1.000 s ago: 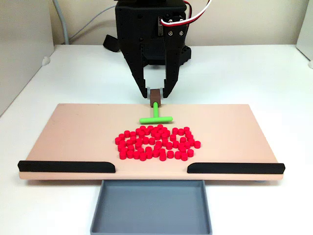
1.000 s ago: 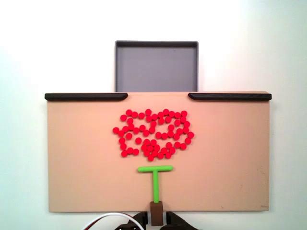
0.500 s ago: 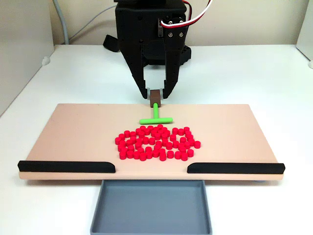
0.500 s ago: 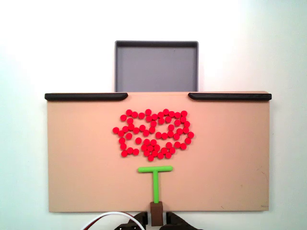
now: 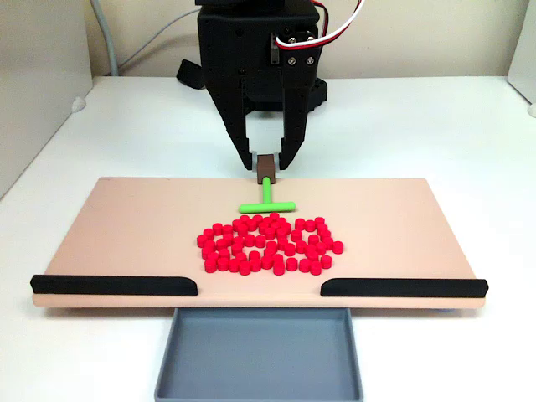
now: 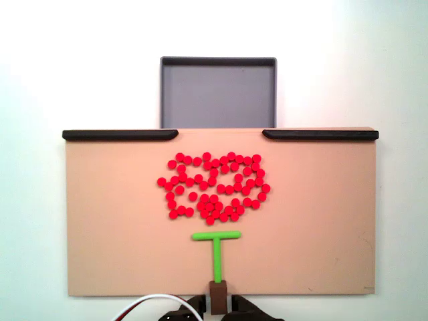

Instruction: Gather the bottom side granules

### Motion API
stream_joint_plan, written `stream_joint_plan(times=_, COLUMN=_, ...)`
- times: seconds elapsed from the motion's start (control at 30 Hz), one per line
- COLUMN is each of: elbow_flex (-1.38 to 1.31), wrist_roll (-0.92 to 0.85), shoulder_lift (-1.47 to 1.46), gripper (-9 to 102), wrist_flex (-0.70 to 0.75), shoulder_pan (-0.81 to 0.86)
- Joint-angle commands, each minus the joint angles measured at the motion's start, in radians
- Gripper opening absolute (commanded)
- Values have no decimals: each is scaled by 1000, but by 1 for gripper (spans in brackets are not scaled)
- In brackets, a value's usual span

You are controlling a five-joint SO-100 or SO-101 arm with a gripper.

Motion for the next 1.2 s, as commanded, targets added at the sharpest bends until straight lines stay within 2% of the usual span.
stream_joint_plan(times=0.0, elbow_flex=-23, wrist_roll=5, shoulder_lift=2, gripper=0, wrist_flex=-3, shoulder_pan=0)
stream_joint_plan(times=1.17, elbow_flex=-64, wrist_roll=20, shoulder_lift=-63, gripper=0, wrist_flex=-5, shoulder_pan=-11)
